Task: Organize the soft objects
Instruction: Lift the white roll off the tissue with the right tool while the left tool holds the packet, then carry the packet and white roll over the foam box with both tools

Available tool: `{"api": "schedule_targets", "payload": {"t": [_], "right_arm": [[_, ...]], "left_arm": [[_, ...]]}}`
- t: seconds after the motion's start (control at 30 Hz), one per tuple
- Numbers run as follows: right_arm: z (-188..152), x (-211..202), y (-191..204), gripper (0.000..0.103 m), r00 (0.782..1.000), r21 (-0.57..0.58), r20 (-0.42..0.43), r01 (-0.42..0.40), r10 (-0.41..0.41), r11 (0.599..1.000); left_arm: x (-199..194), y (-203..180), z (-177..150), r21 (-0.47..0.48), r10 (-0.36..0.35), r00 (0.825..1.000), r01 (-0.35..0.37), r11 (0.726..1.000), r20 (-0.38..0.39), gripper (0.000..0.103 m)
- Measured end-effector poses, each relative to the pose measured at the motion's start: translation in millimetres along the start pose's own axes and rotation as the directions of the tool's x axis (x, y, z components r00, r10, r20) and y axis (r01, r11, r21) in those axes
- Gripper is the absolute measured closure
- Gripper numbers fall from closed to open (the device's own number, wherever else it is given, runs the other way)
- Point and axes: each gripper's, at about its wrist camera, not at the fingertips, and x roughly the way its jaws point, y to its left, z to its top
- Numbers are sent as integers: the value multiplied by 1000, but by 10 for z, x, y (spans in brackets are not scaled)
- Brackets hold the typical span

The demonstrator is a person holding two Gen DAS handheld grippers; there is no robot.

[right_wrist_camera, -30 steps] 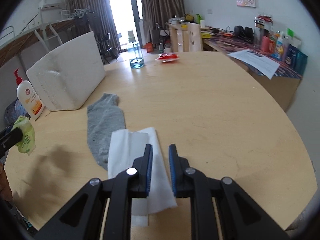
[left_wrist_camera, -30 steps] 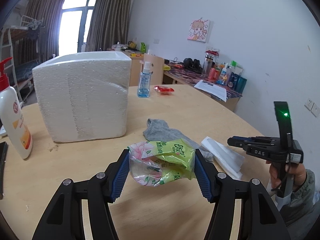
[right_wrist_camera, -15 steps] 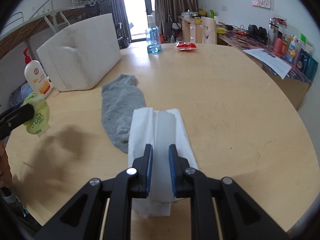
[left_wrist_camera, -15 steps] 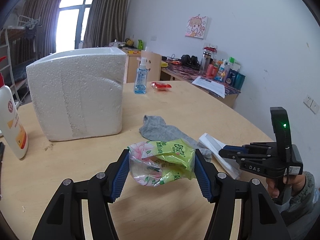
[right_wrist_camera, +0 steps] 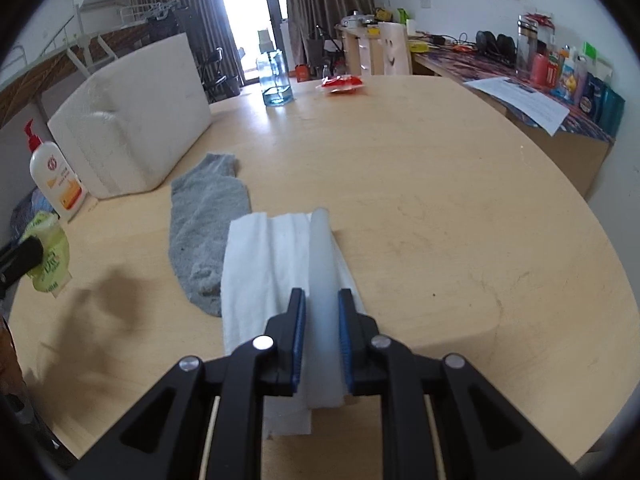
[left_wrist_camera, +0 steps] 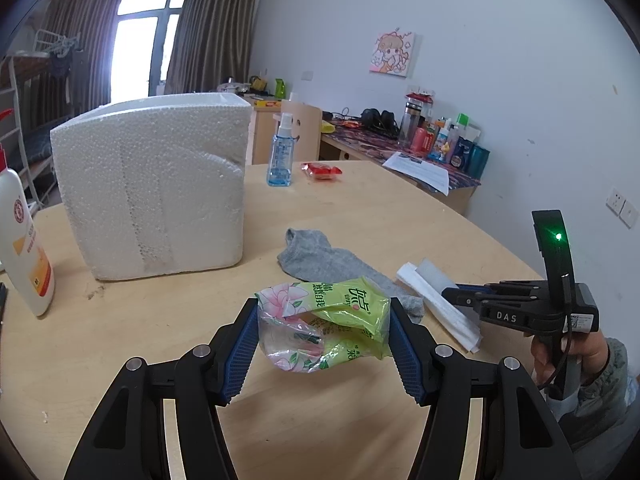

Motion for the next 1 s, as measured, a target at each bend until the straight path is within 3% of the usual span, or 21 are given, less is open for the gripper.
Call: {"api": "schedule_targets", "payload": {"t": [0.4, 0.7, 1.0], "right_arm": [[189, -425, -19, 89, 992, 37, 118, -58, 53, 998], [313, -637, 367, 89, 973, -58, 180, -139, 147, 989], [457, -634, 782, 89, 944, -156, 183, -247, 274, 956]], "left_arm": [[-95, -38, 6, 4, 12, 1000, -12, 1000, 21, 40], [-338, -19, 44, 3, 52, 996, -52, 999, 75, 40], [-699, 127, 32, -33, 157, 979, -154, 988, 132, 40]]}}
